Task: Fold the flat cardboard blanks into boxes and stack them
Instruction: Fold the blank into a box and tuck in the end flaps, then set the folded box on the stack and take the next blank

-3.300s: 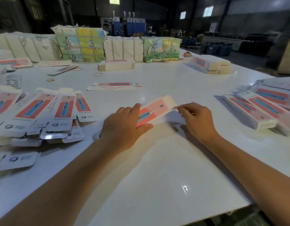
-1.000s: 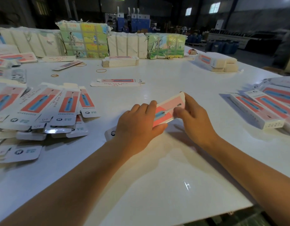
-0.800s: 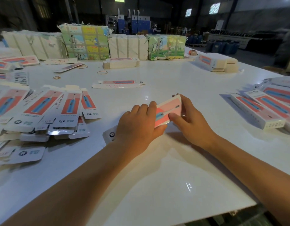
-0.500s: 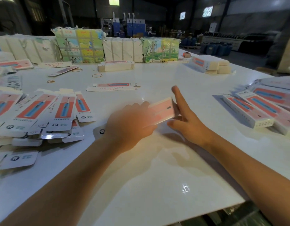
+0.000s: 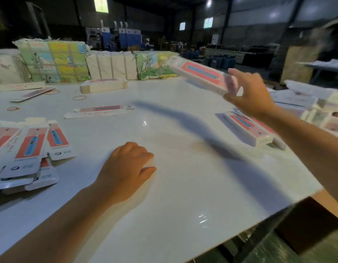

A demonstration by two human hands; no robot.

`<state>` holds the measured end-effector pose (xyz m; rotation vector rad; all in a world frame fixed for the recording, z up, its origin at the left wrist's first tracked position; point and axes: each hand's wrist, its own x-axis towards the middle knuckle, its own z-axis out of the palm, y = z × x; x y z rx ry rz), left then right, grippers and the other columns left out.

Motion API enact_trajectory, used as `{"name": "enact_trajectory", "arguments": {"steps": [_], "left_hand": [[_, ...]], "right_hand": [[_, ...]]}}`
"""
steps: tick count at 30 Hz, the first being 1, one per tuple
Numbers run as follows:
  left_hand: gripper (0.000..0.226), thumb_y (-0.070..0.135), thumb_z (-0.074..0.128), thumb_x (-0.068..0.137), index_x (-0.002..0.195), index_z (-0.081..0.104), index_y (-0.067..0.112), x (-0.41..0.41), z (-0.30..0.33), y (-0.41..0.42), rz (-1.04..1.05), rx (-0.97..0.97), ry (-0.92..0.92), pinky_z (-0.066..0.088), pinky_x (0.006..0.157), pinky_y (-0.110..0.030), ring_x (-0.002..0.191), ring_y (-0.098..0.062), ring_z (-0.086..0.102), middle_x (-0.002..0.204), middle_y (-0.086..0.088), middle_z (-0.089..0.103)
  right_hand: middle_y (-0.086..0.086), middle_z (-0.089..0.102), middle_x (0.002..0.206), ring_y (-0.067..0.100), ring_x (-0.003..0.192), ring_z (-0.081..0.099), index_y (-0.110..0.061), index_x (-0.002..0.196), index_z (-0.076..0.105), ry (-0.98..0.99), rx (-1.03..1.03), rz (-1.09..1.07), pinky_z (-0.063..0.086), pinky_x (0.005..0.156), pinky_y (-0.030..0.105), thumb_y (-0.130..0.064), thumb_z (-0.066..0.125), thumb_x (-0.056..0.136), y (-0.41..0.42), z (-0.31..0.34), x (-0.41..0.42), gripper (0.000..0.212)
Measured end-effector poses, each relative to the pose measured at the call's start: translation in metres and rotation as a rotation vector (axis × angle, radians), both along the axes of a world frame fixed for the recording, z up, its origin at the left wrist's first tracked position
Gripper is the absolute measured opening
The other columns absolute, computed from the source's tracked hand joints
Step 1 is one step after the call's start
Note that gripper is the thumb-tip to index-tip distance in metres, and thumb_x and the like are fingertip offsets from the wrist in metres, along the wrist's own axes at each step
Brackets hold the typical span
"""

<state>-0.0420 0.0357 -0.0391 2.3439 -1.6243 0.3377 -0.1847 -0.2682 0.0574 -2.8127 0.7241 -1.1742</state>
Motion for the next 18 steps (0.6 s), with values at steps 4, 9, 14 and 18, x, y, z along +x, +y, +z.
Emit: {"name": "enact_trajectory", "arguments": {"steps": [4, 9, 14, 18], "left_hand": [[0.069, 0.056, 0.016, 0.075, 0.107, 0.067, 0.021, 0.005, -0.014, -0.006, -0.007, -0.093, 0.094, 0.036, 0.084, -0.024, 0.107, -0.018, 0.051, 0.111, 0.008, 0.061], [0.057, 0.051, 0.022, 0.078, 0.096, 0.068, 0.023, 0.006, -0.015, -0.012, -0.009, -0.101, 0.034, 0.039, 0.073, -0.024, 0.095, -0.019, 0.053, 0.100, 0.009, 0.061], [0.061, 0.053, 0.020, 0.077, 0.103, 0.068, 0.025, 0.007, -0.015, -0.013, 0.009, -0.091, 0.060, 0.040, 0.077, -0.027, 0.097, -0.019, 0.051, 0.105, 0.008, 0.060], [0.067, 0.056, 0.016, 0.076, 0.114, 0.064, 0.026, 0.004, -0.012, -0.015, 0.021, -0.042, 0.069, 0.038, 0.085, -0.025, 0.106, -0.016, 0.047, 0.114, 0.010, 0.056]], "right_hand": [[0.026, 0.047, 0.127, 0.044, 0.116, 0.043, -0.017, 0.134, 0.049, -0.202, -0.036, -0.457, 0.039, 0.095, 0.045, -0.022, 0.057, 0.087, -0.088, 0.033, -0.077, 0.048], [0.024, 0.040, 0.124, 0.045, 0.116, 0.035, -0.019, 0.126, 0.058, -0.056, 0.125, -0.828, 0.039, 0.094, 0.052, -0.020, 0.054, 0.089, -0.133, -0.001, -0.153, 0.037], [0.024, 0.037, 0.132, 0.044, 0.122, 0.033, -0.013, 0.125, 0.056, 0.006, 0.127, -0.843, 0.034, 0.102, 0.053, -0.031, 0.064, 0.087, -0.131, -0.003, -0.155, 0.044], [0.030, 0.039, 0.134, 0.048, 0.125, 0.033, -0.005, 0.127, 0.052, -0.017, -0.097, -0.636, 0.030, 0.102, 0.062, -0.008, 0.055, 0.086, -0.104, 0.028, -0.116, 0.042]]}}
